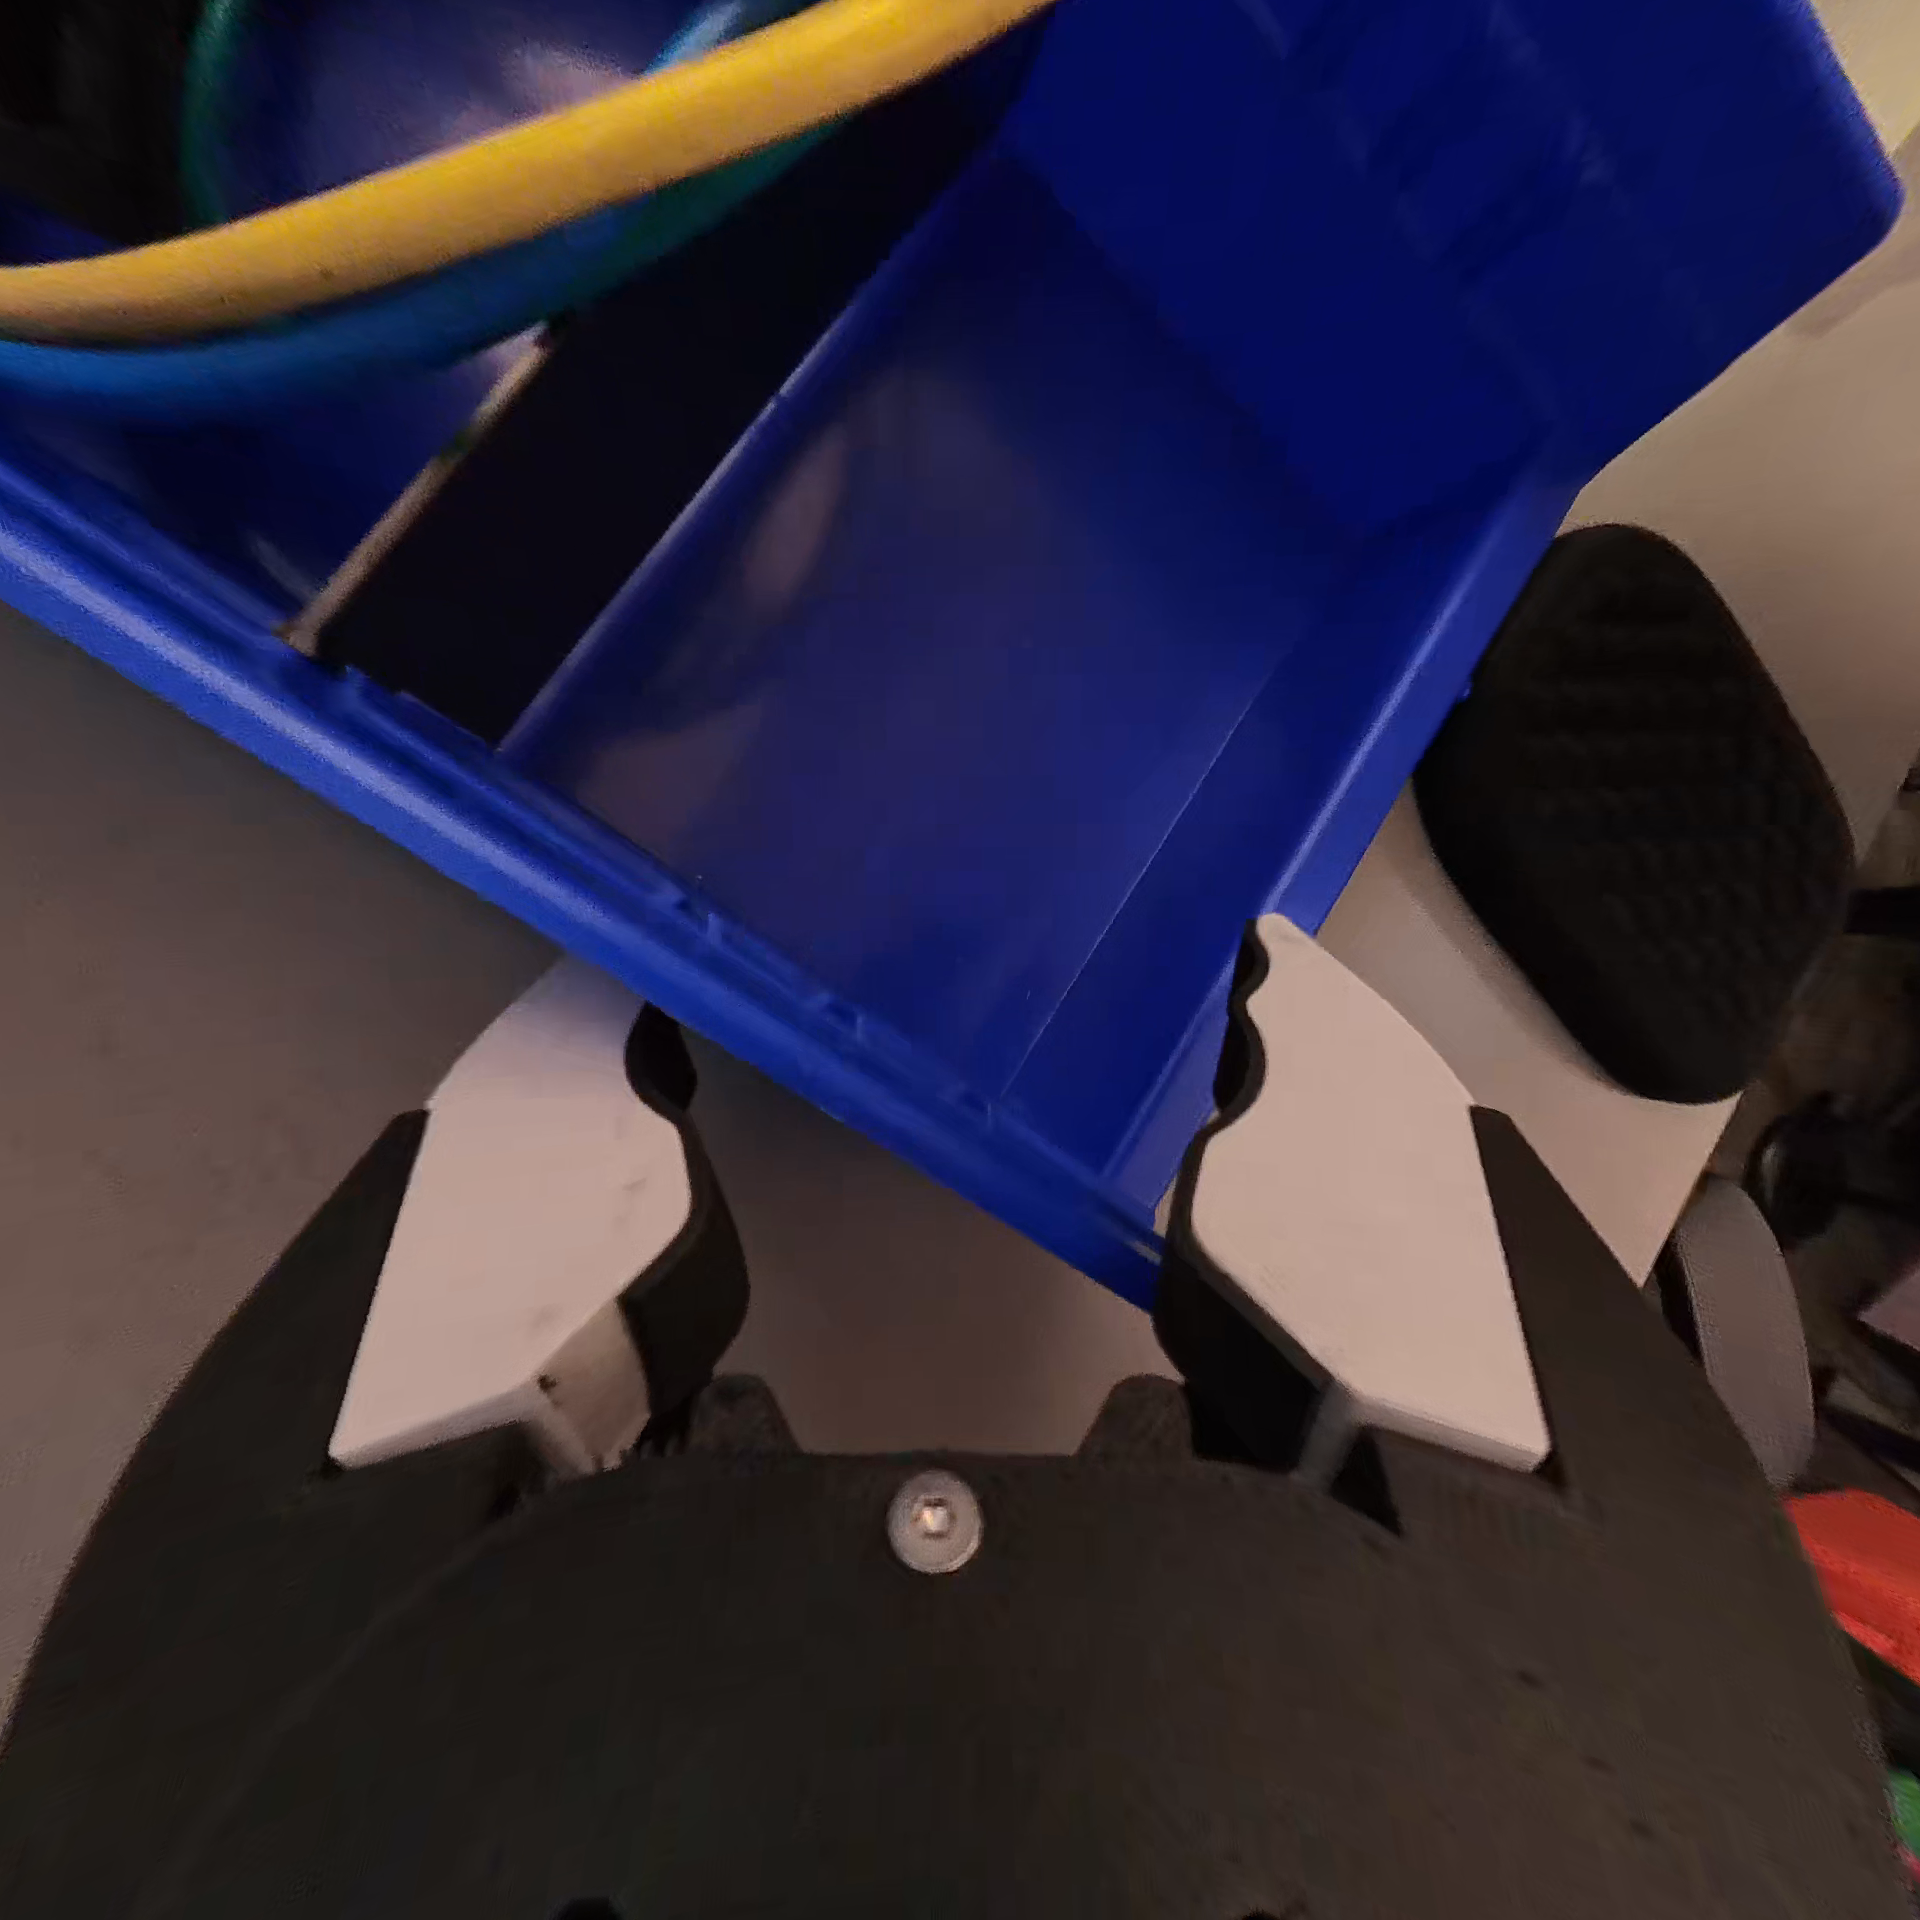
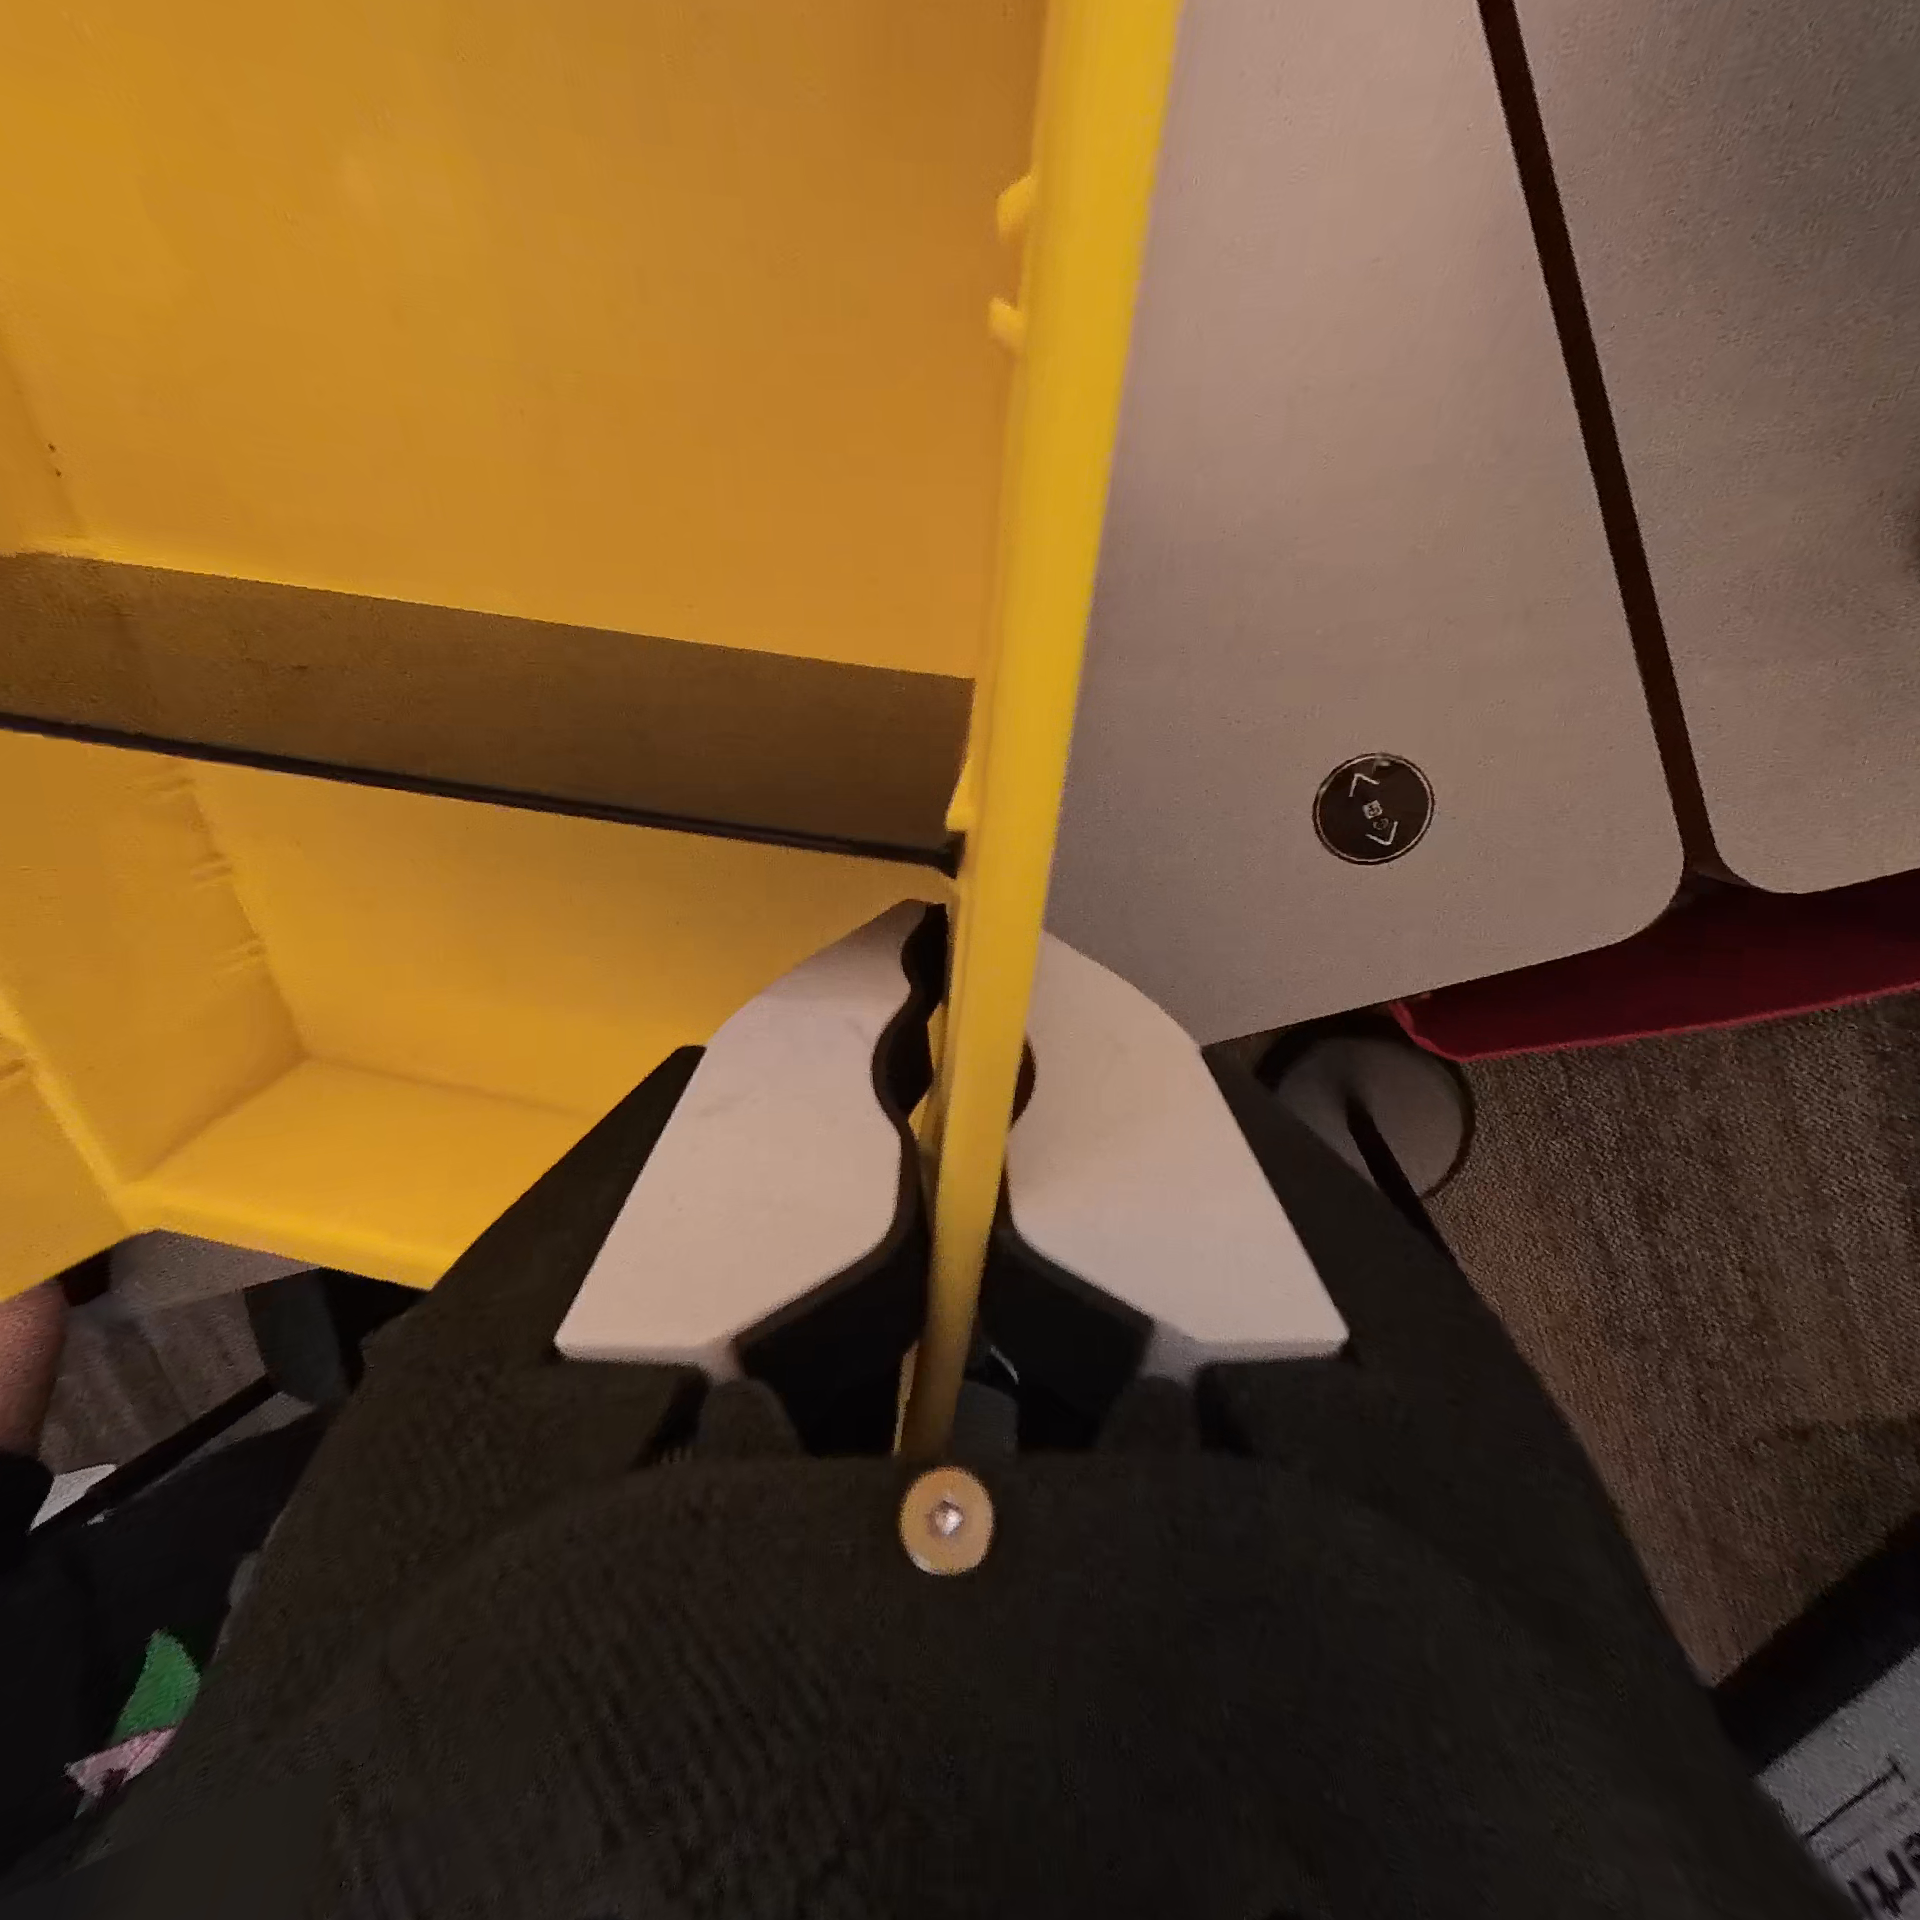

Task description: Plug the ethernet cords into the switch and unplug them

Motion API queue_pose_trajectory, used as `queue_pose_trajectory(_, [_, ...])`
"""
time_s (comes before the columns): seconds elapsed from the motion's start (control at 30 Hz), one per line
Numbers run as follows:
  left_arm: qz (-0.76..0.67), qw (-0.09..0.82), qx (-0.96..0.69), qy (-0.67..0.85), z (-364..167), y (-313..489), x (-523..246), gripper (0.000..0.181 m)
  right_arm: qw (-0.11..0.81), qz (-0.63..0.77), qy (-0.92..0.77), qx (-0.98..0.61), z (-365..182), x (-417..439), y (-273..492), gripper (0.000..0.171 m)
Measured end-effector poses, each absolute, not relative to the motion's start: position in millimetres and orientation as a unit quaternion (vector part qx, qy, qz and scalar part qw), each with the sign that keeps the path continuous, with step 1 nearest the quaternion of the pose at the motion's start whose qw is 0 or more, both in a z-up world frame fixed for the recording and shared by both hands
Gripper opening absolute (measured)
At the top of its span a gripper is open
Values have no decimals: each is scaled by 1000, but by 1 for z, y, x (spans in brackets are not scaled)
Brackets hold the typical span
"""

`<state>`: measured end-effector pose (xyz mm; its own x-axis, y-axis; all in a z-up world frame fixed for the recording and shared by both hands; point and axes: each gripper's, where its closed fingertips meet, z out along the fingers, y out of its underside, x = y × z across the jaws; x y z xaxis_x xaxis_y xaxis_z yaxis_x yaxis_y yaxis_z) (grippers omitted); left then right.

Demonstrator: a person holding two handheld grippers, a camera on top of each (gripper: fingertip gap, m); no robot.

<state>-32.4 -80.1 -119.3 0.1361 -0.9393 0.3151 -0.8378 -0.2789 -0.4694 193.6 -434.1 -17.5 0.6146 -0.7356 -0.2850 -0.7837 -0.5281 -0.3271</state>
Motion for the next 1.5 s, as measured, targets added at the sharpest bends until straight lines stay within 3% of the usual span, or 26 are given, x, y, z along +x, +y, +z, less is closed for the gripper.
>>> queue_pose_trajectory(0.17, [-224,52,-755,615,-123,-71,-51,77,225,58,434,-871,-20,206,-434,5])
queue_pose_trajectory(0.33, [-142,97,-770,614,-119,-16,-82,26,224,68,426,-874,-28,218,-422,5])
queue_pose_trajectory(0.43, [-137,103,-789,590,-119,18,-100,7,221,68,419,-878,-34,226,-408,5])
queue_pose_trajectory(0.67, [-220,89,-846,477,-116,69,-152,8,214,90,386,-893,-57,233,-347,4])
queue_pose_trajectory(1.1, [-198,142,-908,342,-114,127,-318,8,100,66,273,-954,-136,219,-216,4])
queue_pose_trajectory(1.2, [-205,152,-923,289,-113,136,-353,9,50,74,244,-966,-144,209,-201,5])
queue_pose_trajectory(1.5, [-192,185,-940,214,-112,141,-419,8,38,73,244,-966,-144,228,-187,5])
